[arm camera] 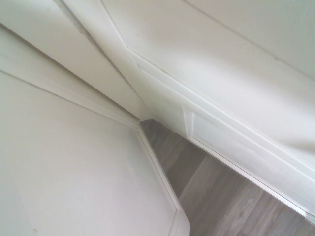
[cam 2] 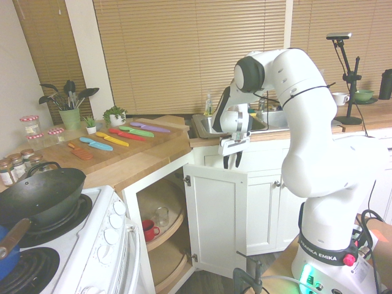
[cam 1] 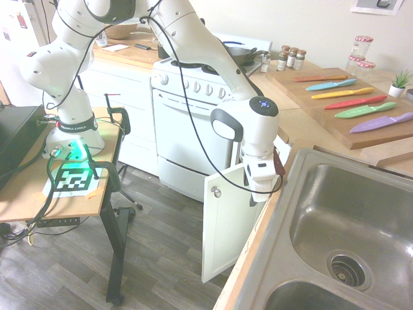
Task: Close the cabinet
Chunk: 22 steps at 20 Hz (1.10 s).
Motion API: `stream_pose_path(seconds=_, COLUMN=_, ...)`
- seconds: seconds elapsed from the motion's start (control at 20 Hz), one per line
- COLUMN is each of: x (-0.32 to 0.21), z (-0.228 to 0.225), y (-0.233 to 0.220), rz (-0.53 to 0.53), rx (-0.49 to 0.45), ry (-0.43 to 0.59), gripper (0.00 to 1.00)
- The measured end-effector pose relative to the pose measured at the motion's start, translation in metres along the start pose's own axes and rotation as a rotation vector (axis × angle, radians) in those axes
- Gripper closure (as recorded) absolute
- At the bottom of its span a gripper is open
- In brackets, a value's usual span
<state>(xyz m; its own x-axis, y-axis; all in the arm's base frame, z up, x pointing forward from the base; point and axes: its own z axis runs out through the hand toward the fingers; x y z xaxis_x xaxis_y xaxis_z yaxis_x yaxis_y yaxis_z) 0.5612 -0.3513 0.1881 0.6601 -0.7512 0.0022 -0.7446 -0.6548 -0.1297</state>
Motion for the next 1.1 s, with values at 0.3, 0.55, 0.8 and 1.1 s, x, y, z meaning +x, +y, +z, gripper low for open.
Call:
stream_pose_path(seconds=0.3, x=0.0, z=0.0, y=-0.001, rz=-0.003, rx=-0.003, ry=0.0, gripper=1.0)
stream_pose_path(seconds=0.55, x=-0.001, z=-0.002, y=-0.005, rz=-0.005, rx=-0.008, ry=0.002, gripper=1.0)
stream_pose_path(seconds=0.8, x=-0.002, z=-0.007, y=-0.012, rz=-0.014, rx=-0.015, ry=0.005, gripper=1.0)
stream_pose_path(seconds=1.1, x=-0.009, z=-0.005, y=-0.034, rz=-0.052, rx=-0.03, ry=0.014, gripper=1.0)
